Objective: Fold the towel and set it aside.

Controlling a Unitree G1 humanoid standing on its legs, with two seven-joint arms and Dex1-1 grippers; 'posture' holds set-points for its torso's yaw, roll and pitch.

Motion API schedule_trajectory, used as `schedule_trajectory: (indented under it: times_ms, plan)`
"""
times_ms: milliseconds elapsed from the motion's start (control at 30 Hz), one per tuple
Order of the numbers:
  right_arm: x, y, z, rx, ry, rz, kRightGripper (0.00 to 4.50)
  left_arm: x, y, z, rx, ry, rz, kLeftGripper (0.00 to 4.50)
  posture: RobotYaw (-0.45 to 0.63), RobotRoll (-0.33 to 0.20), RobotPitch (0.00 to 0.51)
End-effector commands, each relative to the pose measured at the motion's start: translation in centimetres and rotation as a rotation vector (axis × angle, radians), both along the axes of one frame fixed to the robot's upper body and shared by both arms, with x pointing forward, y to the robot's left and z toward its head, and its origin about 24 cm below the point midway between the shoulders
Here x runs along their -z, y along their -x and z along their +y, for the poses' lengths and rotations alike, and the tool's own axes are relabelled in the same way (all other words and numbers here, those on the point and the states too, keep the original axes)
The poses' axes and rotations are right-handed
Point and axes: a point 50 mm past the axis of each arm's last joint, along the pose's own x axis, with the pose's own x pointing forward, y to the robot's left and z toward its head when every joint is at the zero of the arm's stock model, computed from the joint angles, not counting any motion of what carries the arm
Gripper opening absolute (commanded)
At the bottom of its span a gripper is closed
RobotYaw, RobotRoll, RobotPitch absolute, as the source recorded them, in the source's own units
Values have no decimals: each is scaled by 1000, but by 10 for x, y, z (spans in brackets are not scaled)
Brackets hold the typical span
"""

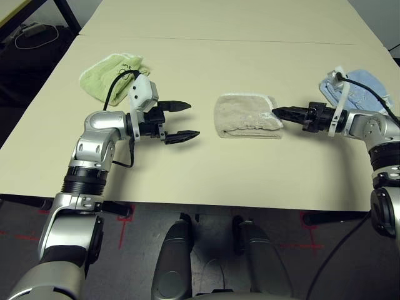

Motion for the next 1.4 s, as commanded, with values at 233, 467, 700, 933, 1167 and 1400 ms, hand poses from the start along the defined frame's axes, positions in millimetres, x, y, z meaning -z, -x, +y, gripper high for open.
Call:
schedule_trajectory:
  times_ms: [233,467,700,933,1167,1400]
  plan:
    - [0,-2,13,-44,-13,16,4443,9,-1,17,-15,-7,23,4500,53,0,259]
    - [1,-4,15,-20,-26,16,4278,6,-6,16,-1,-8,16,4500,50,0,256]
    - [-1,-4,13,-16,-29,7,2038,3,-11,12,26,-13,7,4500,45,0,248]
    - [-3,2,5,-7,-38,0,29,3,-15,8,58,-2,1,4500,26,0,240]
    - [-12,8,-1,3,-58,-31,29,3,-17,8,61,-2,1,4500,19,0,233]
    - [-33,7,-7,43,-133,-110,29,3,-18,10,53,-11,4,4500,11,0,227]
